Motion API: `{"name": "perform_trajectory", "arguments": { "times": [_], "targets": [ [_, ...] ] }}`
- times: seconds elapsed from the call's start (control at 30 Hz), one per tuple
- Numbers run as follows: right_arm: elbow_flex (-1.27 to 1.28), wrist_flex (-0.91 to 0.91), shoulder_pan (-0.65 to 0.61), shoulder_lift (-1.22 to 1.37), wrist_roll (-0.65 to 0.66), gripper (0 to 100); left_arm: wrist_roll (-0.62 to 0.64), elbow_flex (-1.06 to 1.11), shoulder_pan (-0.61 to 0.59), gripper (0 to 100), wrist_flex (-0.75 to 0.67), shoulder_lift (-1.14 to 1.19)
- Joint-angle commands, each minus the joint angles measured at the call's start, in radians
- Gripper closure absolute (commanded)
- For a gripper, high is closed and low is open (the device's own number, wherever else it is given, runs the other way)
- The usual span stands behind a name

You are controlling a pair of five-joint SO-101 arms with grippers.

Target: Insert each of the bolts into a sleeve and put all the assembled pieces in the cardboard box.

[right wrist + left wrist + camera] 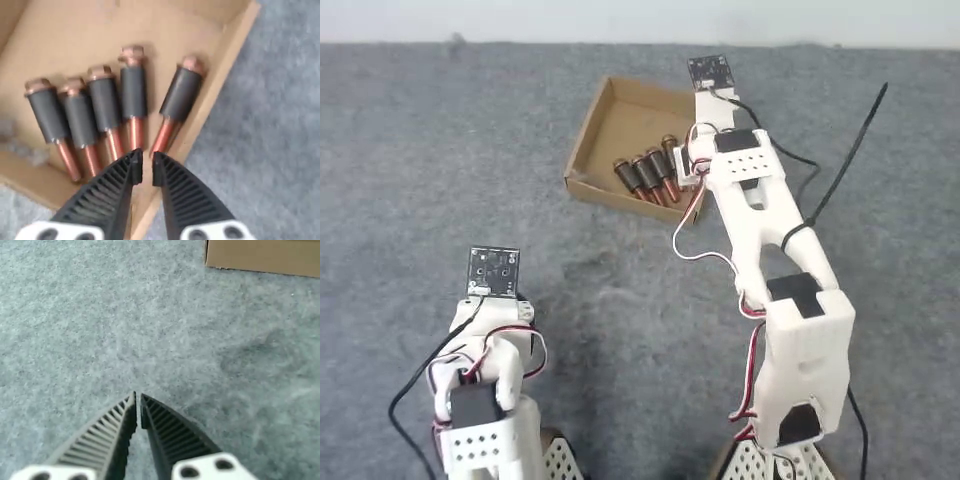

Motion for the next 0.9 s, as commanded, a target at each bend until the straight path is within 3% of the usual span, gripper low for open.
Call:
{"name": "perform_trajectory", "arguments": {
  "times": [0.0, 0.17, 0.5, 0.87],
  "targets": [
    [-0.038, 0.081, -0.002, -0.102, -0.009, 99.1, -0.006, -0.01, -0.005, 99, 0.006, -0.023],
    [-0.041, 0.099, -0.028, -0.094, -0.008, 99.1, -0.006, -0.01, -0.005, 99, 0.006, -0.023],
    [-0.038, -0.128, -0.076, 0.024, -0.015, 99.1, -0.006, -0.01, -0.005, 99, 0.005, -0.023],
    [-0.026, 0.127, -0.14, 0.05, -0.008, 99.1, -0.006, -0.01, -0.005, 99, 0.003, -0.023]
  ]
}}
